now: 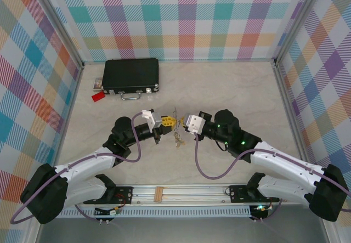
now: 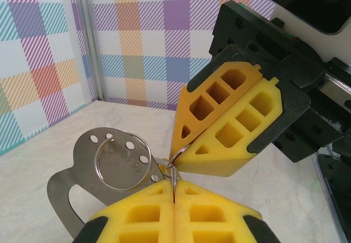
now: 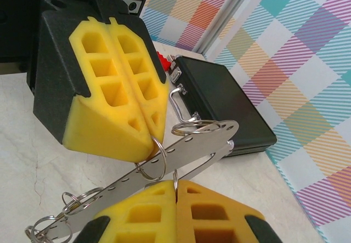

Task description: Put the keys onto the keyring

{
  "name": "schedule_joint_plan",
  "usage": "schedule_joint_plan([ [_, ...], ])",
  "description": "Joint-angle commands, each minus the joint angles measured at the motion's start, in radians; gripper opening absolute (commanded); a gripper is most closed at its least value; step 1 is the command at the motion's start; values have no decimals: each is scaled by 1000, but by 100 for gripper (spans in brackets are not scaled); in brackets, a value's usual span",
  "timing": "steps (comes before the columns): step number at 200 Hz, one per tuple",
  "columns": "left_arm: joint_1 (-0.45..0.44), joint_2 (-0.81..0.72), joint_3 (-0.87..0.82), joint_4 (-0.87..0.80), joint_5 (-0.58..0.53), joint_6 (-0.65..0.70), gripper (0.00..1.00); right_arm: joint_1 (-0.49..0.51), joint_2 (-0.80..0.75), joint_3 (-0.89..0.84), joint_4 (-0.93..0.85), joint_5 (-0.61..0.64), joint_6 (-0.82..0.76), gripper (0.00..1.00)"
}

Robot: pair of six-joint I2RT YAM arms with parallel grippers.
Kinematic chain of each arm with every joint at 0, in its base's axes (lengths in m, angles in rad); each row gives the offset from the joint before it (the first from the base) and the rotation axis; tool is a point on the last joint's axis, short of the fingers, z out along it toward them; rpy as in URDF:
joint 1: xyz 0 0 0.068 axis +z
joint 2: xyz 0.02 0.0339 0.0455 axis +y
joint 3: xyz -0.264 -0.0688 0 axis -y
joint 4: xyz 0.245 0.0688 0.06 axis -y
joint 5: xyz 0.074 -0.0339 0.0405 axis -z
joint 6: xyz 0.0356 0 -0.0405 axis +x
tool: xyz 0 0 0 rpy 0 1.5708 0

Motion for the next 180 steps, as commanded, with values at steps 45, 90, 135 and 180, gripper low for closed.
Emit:
schedule_joint_plan([
  [45,-6,-21,21,31,-11,8,0,31,-8,9,-12,12,-40,0],
  [90,-6,-21,23,29,-5,7,0,34,-9,8,-5,21,-41,0],
  [135,-6,-28,19,30,-16,11,0,37,-18,0,-4,36,-33,0],
  [180,-6,-24,21,30,-12,11,0,43,-31,2,-36,42,-41,0],
])
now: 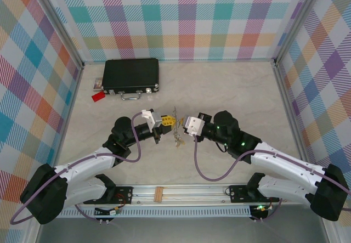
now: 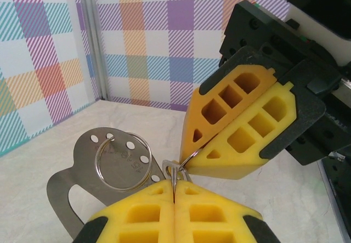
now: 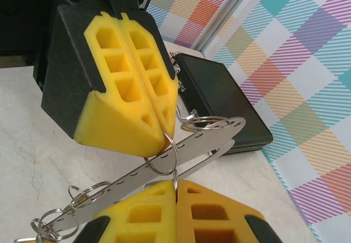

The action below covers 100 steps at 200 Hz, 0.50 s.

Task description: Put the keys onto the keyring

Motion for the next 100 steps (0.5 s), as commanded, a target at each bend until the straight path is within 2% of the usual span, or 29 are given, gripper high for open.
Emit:
schedule_joint_plan([
  [1,-6,-21,20,34,3,11,0,15,-18,3,-20,3,-19,0],
  [100,-6,-18,26,26,31,9,0,21,8,15,18,17,-25,0],
])
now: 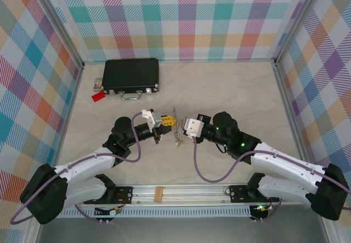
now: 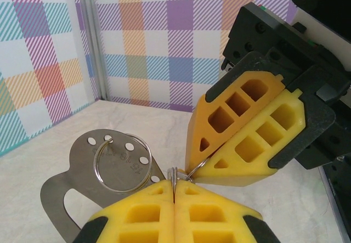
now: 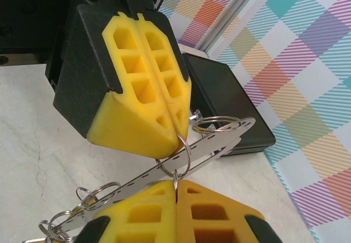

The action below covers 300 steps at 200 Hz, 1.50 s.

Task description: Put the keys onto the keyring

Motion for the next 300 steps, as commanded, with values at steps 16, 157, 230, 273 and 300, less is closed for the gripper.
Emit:
schedule_joint_plan([
  [16,-6,-16,27,24,32,9,0,6,8,15,35,9,-8,0],
  [157,-6,-7,37,10,58,8,0,6,4,5,70,47,-21,0],
  [230,-6,-13,33,17,47,6,0,5,17,6,39,9,-3,0],
  [273,-6,-20,22,42,29,1,0,7,12,-1,21,9,11,0],
  [300,-6,-26,17,54,20,-6,0,8,18,-4,5,-4,32,0],
])
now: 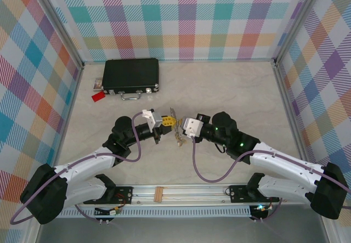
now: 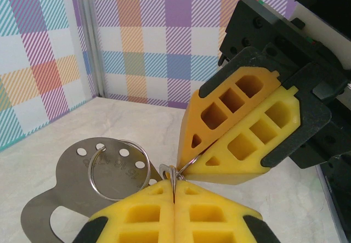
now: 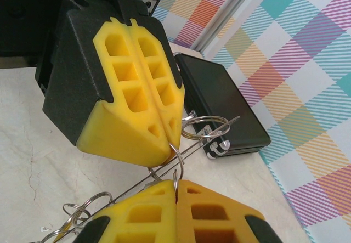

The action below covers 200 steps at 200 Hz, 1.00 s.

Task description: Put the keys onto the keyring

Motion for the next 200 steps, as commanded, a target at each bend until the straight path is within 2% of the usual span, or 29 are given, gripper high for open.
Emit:
schedule_joint_plan([
  [1,-6,-26,11,73,12,-6,0,7,6,-4,-19,-28,32,0],
  [200,-6,-26,-12,146,-11,-38,0,34,13,-46,5,-32,96,0],
])
